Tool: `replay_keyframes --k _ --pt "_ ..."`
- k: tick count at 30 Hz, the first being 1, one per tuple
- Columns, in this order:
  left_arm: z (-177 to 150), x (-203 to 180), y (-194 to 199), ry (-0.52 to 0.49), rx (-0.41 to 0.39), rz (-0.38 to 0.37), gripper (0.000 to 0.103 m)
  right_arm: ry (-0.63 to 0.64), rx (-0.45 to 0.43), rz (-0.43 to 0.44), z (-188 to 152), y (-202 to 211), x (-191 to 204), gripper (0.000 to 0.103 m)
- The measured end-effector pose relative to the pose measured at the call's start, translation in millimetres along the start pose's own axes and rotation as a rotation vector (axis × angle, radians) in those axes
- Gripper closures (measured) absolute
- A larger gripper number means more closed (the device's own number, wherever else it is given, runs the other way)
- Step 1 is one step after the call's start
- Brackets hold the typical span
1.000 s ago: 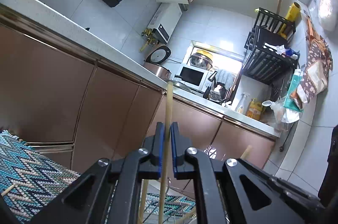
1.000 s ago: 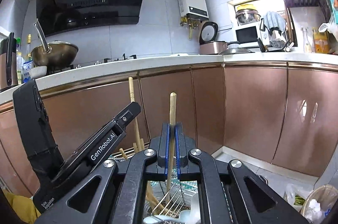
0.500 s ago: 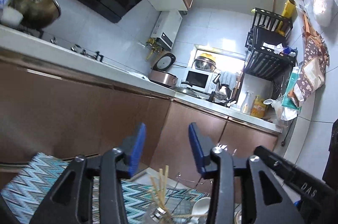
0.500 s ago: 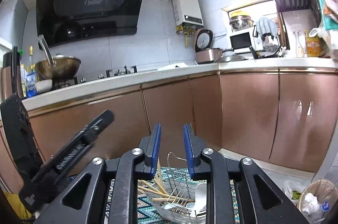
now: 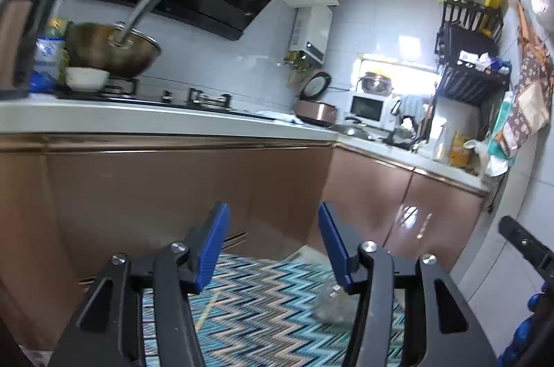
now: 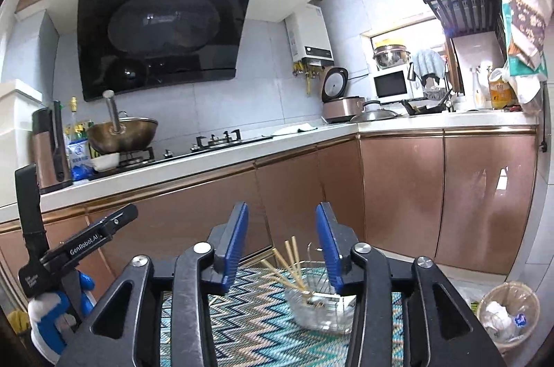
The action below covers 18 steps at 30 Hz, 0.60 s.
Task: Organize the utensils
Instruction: 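Move both open tools back over the last chopstick and white spoon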
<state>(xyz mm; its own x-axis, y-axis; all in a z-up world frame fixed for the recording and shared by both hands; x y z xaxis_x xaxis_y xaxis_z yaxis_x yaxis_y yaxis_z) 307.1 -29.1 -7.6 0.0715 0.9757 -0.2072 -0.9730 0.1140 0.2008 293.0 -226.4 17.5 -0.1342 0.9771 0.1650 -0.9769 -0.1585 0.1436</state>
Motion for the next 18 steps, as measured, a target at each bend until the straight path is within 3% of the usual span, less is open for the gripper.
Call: replay_keyframes --k 4,8,12,15,18 --pt "-1 15 31 -0.026 0.026 0.034 0.046 0.011 0.015 -0.006 -7 21 15 0.044" --pt "-7 29 56 -0.041 0.048 0.071 0.044 0.021 0.04 -0.024 -19 35 25 0.022" --pt "-14 34 74 -0.066 0.057 0.096 0.043 0.031 0.066 -0.046 -35 46 32 0.008" --pt "-21 34 86 -0.091 0.062 0.106 0.043 0.025 0.085 -0.055 -44 52 34 0.001" --pt "-30 34 97 -0.125 0.066 0.121 0.042 0.025 0.1 -0.063 -52 58 36 0.0"
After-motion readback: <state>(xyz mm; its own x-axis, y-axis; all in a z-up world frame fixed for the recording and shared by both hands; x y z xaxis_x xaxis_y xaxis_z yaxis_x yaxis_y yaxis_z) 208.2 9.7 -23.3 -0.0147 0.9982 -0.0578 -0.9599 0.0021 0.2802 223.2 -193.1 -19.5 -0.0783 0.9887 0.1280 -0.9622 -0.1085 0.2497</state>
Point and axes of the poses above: each gripper's, at about its wrist camera, not at the fingertips, and y roughly against the way its jaws point, x to its left, z to its top, the point moved 5 cm from there along -y, roughly the way its jaws point
